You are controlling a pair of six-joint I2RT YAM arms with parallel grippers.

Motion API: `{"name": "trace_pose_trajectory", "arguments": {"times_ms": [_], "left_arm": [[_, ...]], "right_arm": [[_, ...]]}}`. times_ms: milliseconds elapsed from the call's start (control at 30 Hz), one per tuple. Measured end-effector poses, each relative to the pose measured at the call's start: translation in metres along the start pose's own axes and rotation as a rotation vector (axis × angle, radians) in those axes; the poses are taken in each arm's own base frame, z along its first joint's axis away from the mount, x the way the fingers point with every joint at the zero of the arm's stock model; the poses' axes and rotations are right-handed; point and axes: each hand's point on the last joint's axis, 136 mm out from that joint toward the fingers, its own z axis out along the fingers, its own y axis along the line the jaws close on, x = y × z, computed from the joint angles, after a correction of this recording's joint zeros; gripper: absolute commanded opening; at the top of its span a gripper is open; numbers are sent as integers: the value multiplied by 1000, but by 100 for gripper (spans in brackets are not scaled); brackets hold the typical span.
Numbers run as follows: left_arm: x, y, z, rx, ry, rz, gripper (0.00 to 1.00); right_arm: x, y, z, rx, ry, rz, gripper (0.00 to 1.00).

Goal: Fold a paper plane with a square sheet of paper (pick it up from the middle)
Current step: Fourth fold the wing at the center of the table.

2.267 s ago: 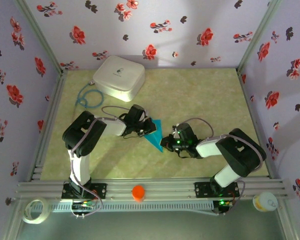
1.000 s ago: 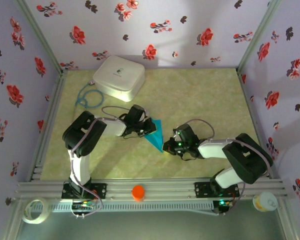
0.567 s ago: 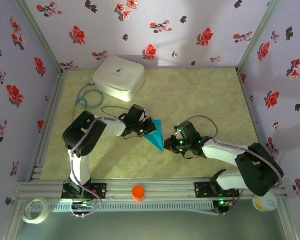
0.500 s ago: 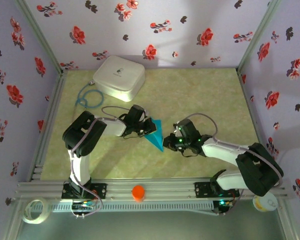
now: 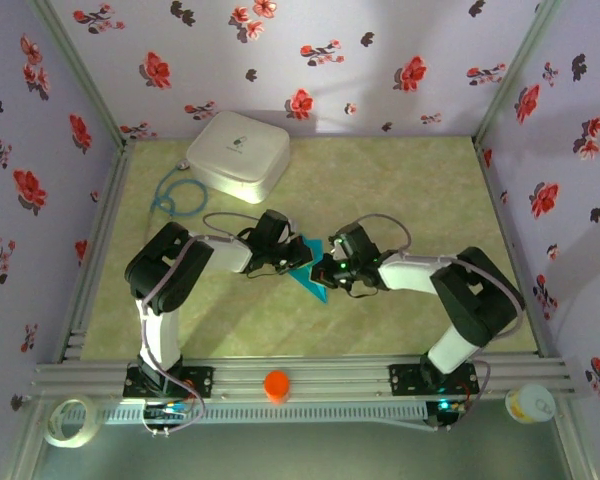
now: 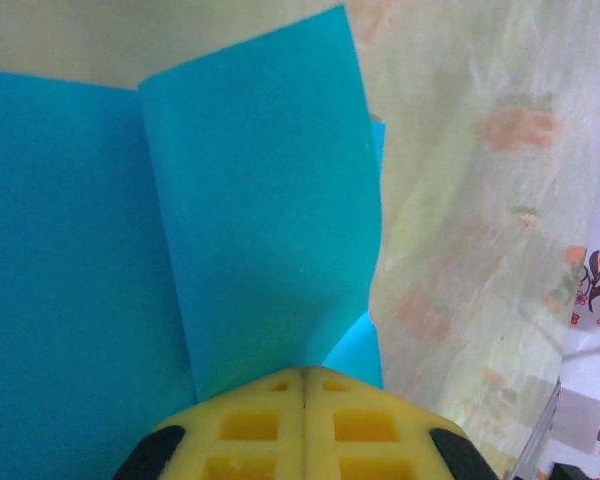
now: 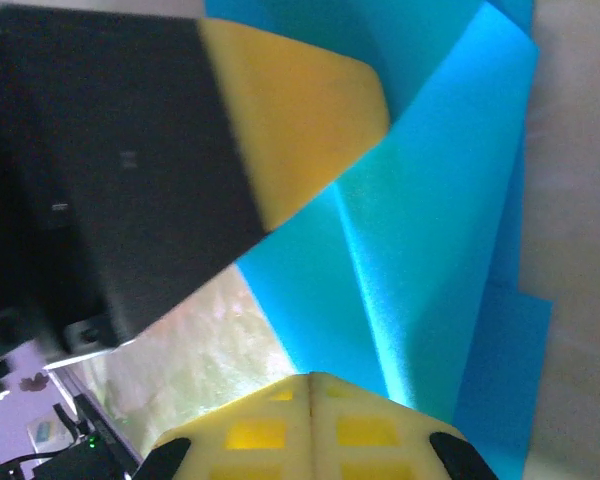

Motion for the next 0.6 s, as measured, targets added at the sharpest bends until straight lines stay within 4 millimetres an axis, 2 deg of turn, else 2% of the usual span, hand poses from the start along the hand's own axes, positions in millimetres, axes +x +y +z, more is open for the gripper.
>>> {"name": "trace_pose_trajectory", "arguments": {"times_ms": [200,433,600], "left_arm": [[0,0,0,0,0,0,0],[1,0,0,3,3,0,0],[1,0,0,10,2,-1,0]], "right_arm": [[11,-20,5,25,16,17,2],[13,-21,4,-2,-5,2,2],[23,-25,-2,-10,-8,-2,2]]}}
